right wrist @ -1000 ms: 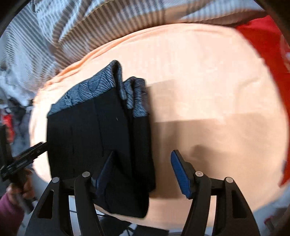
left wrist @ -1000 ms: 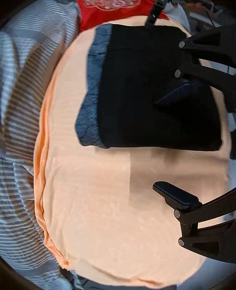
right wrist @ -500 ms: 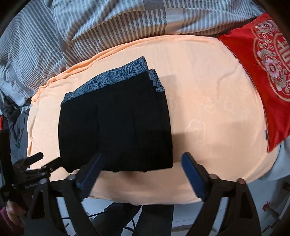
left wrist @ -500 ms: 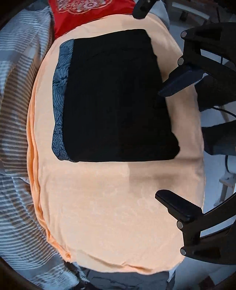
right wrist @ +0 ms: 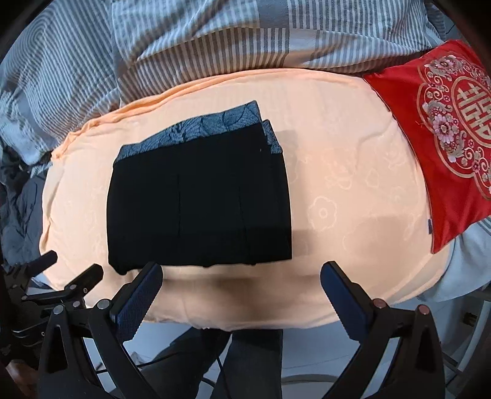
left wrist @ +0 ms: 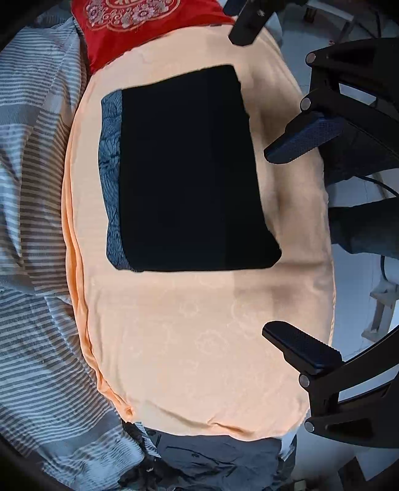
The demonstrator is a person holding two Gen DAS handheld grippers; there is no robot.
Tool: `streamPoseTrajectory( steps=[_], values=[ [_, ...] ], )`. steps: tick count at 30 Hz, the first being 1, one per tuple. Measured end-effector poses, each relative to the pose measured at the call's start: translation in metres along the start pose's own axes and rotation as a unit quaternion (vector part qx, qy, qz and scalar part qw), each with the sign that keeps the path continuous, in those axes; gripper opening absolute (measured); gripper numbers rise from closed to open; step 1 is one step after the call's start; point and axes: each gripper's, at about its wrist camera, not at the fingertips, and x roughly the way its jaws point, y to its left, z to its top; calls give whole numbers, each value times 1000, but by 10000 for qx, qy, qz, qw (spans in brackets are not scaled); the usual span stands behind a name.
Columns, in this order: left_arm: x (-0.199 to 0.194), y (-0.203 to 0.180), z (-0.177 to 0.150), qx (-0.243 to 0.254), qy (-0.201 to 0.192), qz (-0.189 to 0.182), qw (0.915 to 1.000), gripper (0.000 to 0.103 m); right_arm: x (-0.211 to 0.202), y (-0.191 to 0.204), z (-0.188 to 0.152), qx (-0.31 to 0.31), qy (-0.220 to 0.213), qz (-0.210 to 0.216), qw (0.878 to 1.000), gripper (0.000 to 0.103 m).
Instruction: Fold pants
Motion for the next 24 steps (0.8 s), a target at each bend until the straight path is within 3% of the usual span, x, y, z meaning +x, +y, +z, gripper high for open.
streamPoseTrajectory(
  steps=[7,24],
  values=[
    [-13,-5,-6,18,21,-33,10000,103,-12,-2,-10,50,65,-60,9999,103],
    [-38,4,-13,-60,-214,50,9997,103,-40,16,-16,-169,-223,-350,9990,103]
  ],
)
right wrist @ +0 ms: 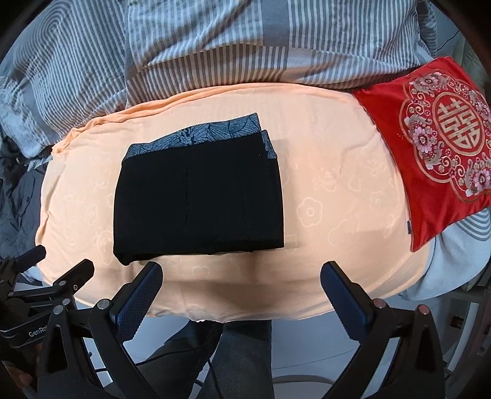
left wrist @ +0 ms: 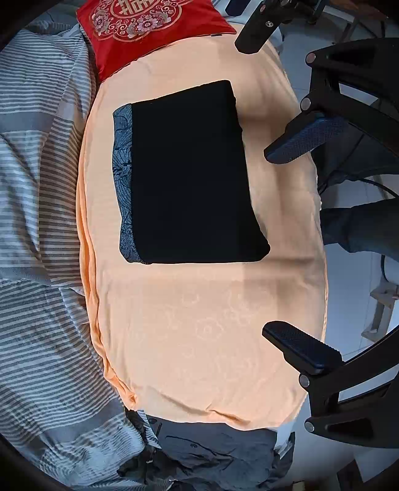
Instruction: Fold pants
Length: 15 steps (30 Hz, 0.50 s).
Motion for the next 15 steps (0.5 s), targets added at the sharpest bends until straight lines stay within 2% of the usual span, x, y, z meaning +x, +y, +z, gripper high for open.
streamPoseTrajectory(
  steps=[15],
  values=[
    [-7,-6,-5,74,-80,-28,9999,103,-7,7,-10,-100,-60,-49,9999,103]
  ],
)
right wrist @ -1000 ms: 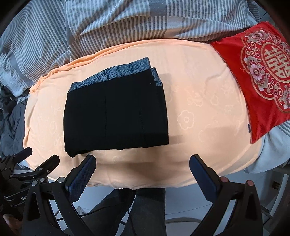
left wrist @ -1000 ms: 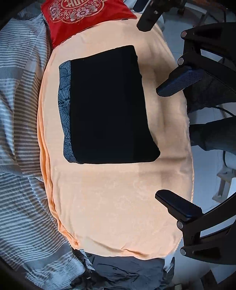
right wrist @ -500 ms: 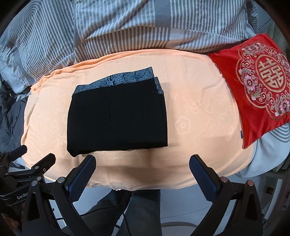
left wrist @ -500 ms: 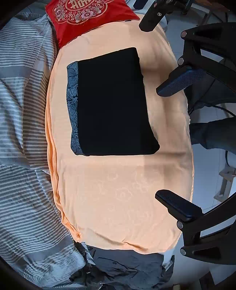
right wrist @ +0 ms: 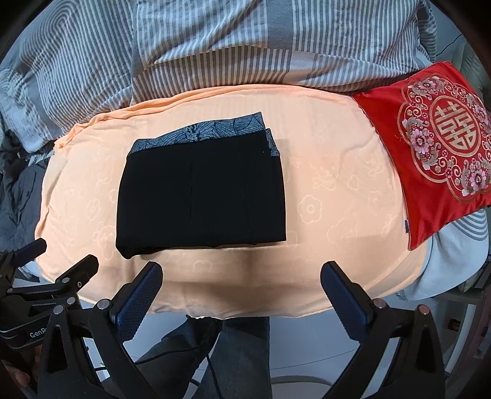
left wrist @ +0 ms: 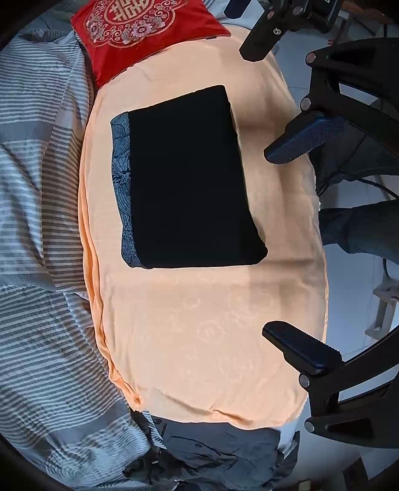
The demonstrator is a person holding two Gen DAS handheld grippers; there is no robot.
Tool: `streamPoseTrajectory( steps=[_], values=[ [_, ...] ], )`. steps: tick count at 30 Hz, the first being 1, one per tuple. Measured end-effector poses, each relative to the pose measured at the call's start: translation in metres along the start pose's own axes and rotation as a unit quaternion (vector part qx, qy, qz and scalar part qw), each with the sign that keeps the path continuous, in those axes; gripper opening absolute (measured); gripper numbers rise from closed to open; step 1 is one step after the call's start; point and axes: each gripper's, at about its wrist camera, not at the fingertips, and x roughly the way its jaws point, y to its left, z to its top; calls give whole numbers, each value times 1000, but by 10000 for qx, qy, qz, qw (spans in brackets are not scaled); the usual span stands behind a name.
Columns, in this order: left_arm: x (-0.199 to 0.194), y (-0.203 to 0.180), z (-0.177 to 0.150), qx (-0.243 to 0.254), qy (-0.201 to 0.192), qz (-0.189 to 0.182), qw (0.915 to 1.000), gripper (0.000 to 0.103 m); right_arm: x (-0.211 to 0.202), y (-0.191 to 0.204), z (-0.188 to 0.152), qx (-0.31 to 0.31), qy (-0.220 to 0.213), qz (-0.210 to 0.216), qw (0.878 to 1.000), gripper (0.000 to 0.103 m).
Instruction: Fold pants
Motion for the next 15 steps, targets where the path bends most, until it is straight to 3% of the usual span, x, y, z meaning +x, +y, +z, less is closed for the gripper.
streamPoseTrajectory(
  steps=[15],
  values=[
    [-4,-4,1,132,-129,-127,9997,103,0,0,0,-19,-5,1,10000,103]
  ],
)
